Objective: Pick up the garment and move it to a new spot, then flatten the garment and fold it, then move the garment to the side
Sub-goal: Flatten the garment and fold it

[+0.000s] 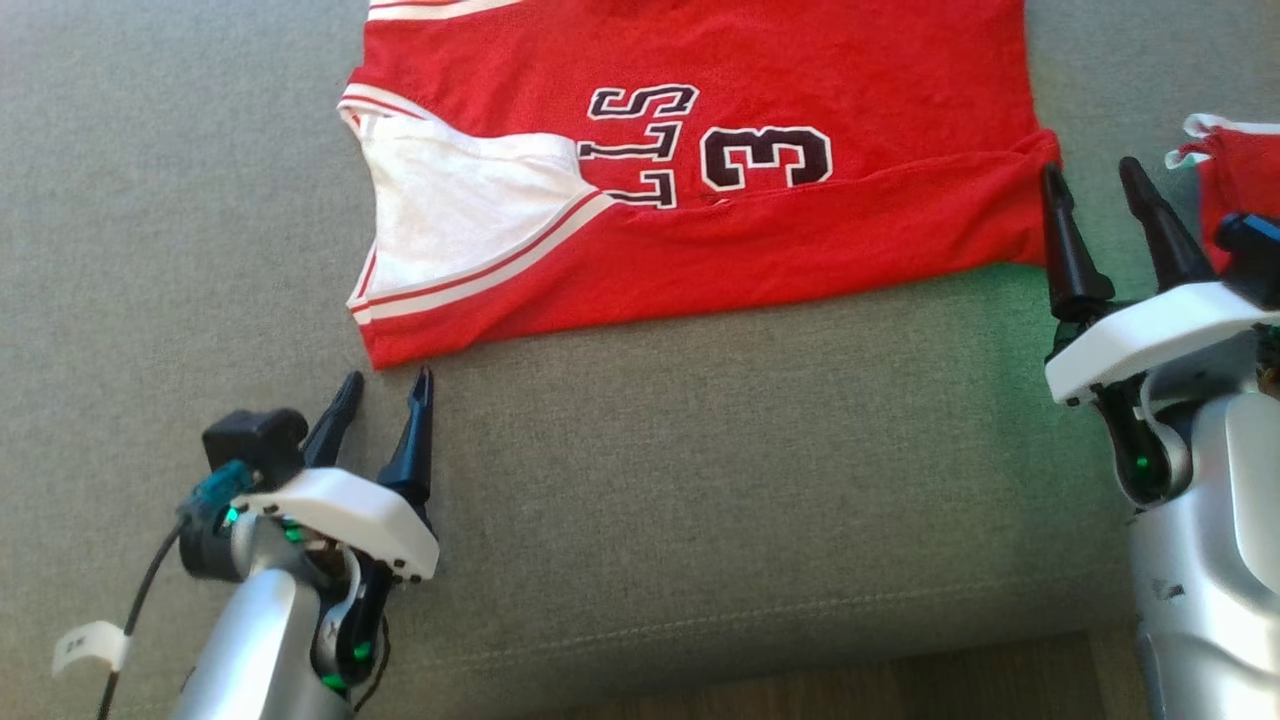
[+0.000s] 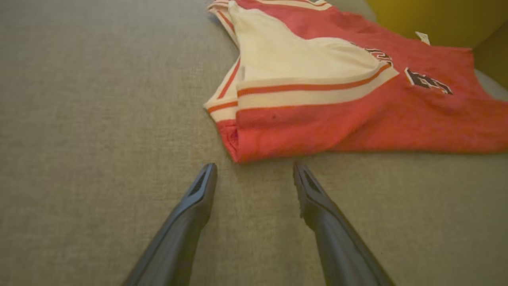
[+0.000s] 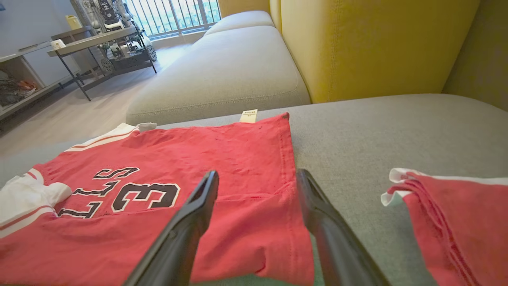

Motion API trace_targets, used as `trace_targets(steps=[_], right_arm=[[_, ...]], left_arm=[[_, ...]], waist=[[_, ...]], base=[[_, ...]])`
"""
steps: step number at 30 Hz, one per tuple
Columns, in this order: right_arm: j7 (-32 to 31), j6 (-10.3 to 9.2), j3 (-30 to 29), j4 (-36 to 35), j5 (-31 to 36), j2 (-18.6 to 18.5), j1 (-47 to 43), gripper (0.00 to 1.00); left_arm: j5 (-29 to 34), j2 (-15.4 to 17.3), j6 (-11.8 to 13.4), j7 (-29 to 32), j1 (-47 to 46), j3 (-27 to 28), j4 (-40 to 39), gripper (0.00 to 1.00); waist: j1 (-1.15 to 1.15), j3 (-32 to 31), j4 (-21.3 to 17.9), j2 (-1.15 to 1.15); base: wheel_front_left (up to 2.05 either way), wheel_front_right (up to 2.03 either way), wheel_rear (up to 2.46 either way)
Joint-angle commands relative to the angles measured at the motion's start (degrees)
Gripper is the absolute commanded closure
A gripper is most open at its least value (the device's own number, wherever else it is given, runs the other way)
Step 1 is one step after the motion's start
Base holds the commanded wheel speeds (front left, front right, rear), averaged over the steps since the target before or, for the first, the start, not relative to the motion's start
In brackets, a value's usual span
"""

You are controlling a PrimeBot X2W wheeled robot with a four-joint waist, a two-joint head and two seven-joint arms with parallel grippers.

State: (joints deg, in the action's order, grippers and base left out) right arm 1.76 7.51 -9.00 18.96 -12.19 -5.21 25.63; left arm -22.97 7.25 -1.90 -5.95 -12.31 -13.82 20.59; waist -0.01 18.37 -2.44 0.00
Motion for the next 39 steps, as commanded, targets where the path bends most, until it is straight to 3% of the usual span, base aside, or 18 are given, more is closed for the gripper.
trace_targets(steps=[1,6,14,15,16,17,18,19,31,37,38,39], right_arm=[[-0.8,-0.02,1.5,-2.9,-0.5,0.7,-0.2,0.00],[-2.7,-0.02,1.2,-4.2,-0.3,1.1,-1.2,0.00],[-3.5,-0.02,0.3,-4.3,0.0,1.5,-1.8,0.00],[-3.6,-0.02,0.3,-4.2,0.0,1.6,-1.8,0.00],[-3.7,-0.02,0.4,-4.1,0.0,1.6,-1.7,0.00],[-3.8,-0.02,0.5,-3.8,-0.1,1.7,-1.6,0.00],[-4.1,-0.02,0.5,-3.4,-0.1,1.7,-1.5,0.00],[-4.4,-0.02,0.3,-2.9,-0.2,1.8,-1.3,0.00],[-7.1,-0.02,-5.3,5.9,3.7,2.2,2.0,0.00],[-8.9,-0.02,-7.2,13.6,5.4,2.3,5.1,0.00],[-9.6,-0.02,-7.5,15.4,5.6,2.3,5.5,0.03],[-10.1,-0.02,-7.6,16.8,5.9,2.3,5.9,0.14]], left_arm=[[-0.6,0.8,1.1,0.7,-1.6,2.4,-1.3,0.00],[-1.0,0.4,2.5,1.2,-2.7,2.9,-1.2,0.00],[-1.2,0.9,2.0,1.4,-3.7,2.4,-1.4,0.00],[-1.4,0.9,1.9,1.6,-3.8,2.3,-1.3,0.15],[-1.4,1.0,1.7,1.6,-3.9,2.1,-1.2,0.52],[-1.4,1.1,1.5,1.7,-4.1,2.0,-1.1,0.69],[-1.5,1.2,1.4,1.7,-4.2,2.0,-0.9,0.80],[-1.6,1.2,1.3,1.5,-4.4,2.0,-0.7,1.00],[-3.1,1.1,0.0,2.1,-5.6,1.4,1.0,1.00],[-3.4,1.2,-0.3,1.8,-5.4,1.0,1.6,1.00],[-3.4,1.2,-0.3,1.8,-5.4,0.9,1.7,1.00],[-3.4,1.1,-0.3,1.8,-5.4,0.7,1.8,1.00]], waist=[[0.01,-0.2,-0.2,0.00],[0.01,-0.1,-0.5,0.00],[0.01,0.6,-0.3,0.00],[0.01,0.7,-0.3,0.00],[0.01,0.7,-0.3,0.00],[0.01,0.8,-0.3,0.00],[0.01,0.8,-0.3,0.00],[0.01,0.8,-0.3,0.00],[0.01,0.2,0.6,0.00],[0.01,-0.6,1.2,0.00],[0.01,-0.7,1.3,0.00],[0.01,-0.8,1.5,0.00]], base=[[0.00,0.00,0.00],[0.00,0.00,0.00],[0.00,0.00,0.00],[0.00,0.00,0.00],[0.00,0.00,0.00],[0.00,0.00,0.00],[0.00,0.00,0.00],[0.00,0.00,0.00],[0.00,0.00,0.00],[0.00,0.00,0.00],[0.00,0.00,0.00],[0.00,0.00,0.00]])
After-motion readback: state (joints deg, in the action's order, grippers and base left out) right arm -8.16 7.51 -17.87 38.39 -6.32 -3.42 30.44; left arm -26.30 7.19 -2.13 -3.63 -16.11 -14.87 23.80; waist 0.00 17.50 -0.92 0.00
